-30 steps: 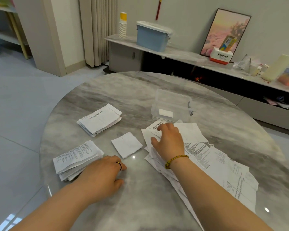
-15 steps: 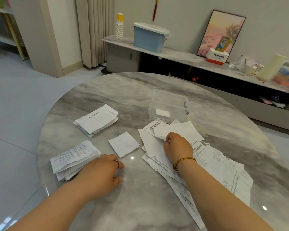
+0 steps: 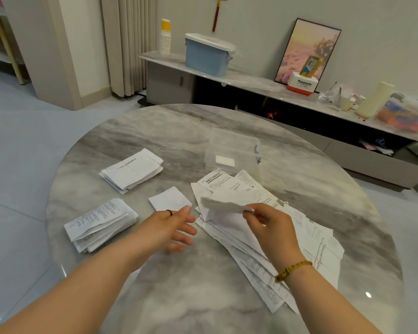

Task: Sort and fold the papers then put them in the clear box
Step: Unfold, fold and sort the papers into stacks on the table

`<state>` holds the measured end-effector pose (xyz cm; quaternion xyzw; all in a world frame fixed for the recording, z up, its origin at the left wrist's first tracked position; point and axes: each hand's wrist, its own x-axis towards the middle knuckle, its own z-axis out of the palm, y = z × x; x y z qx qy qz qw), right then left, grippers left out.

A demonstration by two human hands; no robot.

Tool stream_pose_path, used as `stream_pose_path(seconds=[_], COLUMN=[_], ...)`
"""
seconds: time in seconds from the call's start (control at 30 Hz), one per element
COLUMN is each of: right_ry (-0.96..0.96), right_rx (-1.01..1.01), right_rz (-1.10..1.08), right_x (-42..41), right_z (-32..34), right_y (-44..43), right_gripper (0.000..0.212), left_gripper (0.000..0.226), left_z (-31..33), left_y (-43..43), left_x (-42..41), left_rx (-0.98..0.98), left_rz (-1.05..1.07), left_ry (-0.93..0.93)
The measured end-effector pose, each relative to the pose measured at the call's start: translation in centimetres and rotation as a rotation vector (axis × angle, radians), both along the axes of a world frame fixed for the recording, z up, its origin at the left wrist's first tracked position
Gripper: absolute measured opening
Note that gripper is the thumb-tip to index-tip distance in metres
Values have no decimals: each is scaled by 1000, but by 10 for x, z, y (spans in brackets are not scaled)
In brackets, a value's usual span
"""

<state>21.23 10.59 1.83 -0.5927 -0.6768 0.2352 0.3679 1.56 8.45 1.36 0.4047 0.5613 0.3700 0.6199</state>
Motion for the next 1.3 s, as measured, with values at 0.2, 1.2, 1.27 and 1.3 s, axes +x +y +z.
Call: stream_pose_path(seconds=[0.2,1.2,1.27,1.3], right_ry=[73,582,602,617], right_rx=[44,-580,-587,-594], right_rz=[204,198,208,208], right_x=[2,3,3,3], right_z=[-2,0,0,0], right_y=[-26,-12,-12,-11], right_gripper=[30,32,33,33], left_gripper=[40,23,25,26], left_z=[3,2,3,3], left_y=[3,4,5,5], left_x=[9,9,10,10], left_rx=[-167,35,30,22], left_rz=[2,-5,-7,-5], left_ry=[-217,15,-13,-39])
